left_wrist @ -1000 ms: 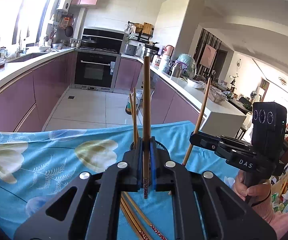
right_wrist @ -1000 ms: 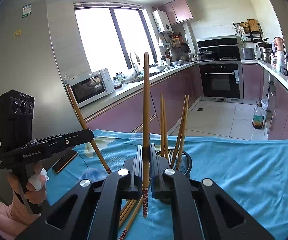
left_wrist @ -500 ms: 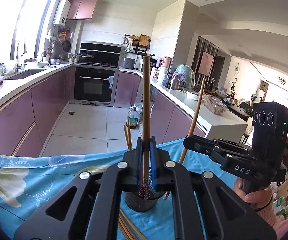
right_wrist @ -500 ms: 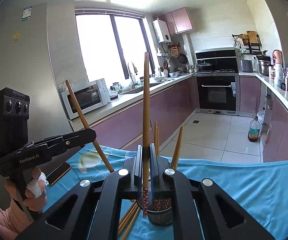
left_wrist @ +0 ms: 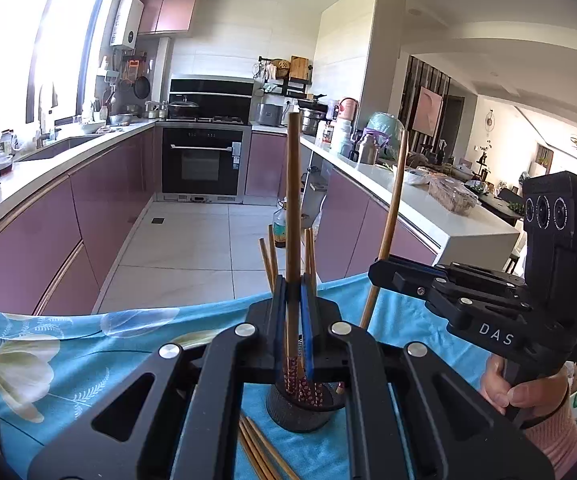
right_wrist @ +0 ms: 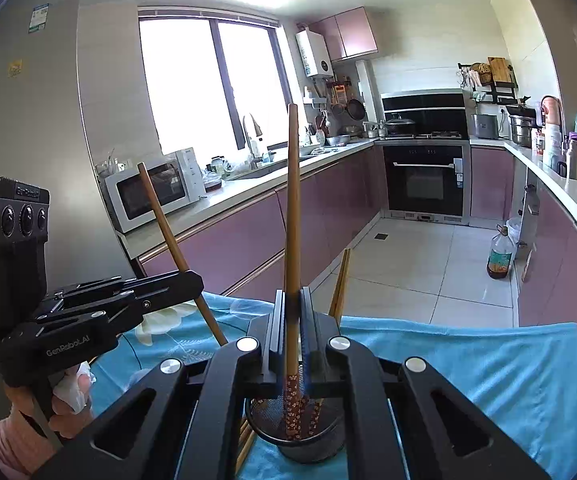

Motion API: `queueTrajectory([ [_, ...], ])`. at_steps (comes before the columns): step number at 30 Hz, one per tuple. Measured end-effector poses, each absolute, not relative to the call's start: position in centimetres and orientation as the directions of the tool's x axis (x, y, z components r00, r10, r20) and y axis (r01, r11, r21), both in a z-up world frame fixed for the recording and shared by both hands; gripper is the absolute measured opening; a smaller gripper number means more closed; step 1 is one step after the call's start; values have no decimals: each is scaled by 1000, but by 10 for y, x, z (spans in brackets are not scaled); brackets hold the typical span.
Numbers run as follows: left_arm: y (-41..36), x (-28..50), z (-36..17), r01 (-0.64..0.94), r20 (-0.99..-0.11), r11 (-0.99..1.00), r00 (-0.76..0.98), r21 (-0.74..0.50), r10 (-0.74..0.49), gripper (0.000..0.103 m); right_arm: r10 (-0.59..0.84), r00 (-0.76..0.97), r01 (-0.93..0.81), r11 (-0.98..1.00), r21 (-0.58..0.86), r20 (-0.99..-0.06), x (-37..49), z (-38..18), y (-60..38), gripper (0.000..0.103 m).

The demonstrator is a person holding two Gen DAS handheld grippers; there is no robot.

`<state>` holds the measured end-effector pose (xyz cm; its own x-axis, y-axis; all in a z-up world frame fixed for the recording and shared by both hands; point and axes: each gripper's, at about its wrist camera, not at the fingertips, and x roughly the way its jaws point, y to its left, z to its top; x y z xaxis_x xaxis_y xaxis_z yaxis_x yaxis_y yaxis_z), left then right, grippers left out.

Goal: Organize utensils
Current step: 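Lower the chopstick into the mesh cup and open the right gripper, then withdraw the right gripper from the cup back to the loose chopsticks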

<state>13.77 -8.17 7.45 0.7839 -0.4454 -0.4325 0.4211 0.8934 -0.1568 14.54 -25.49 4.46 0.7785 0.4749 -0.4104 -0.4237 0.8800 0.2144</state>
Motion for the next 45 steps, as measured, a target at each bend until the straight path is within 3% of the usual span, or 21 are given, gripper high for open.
queueTrajectory([
  [35,-94,203,10,427,-612,894,673,-137,-415,10,422,679,-354,905,235,-600,185,-18,-241,6],
  [39,-100,210,10,417,-611,899,680,-133,-406,11,397,694,-335,917,218,-601,183,-18,-240,8],
  [45,-92,206,13,396,-583,907,707,-144,-401,25,390,707,-330,920,213,-590,179,-17,-242,22],
])
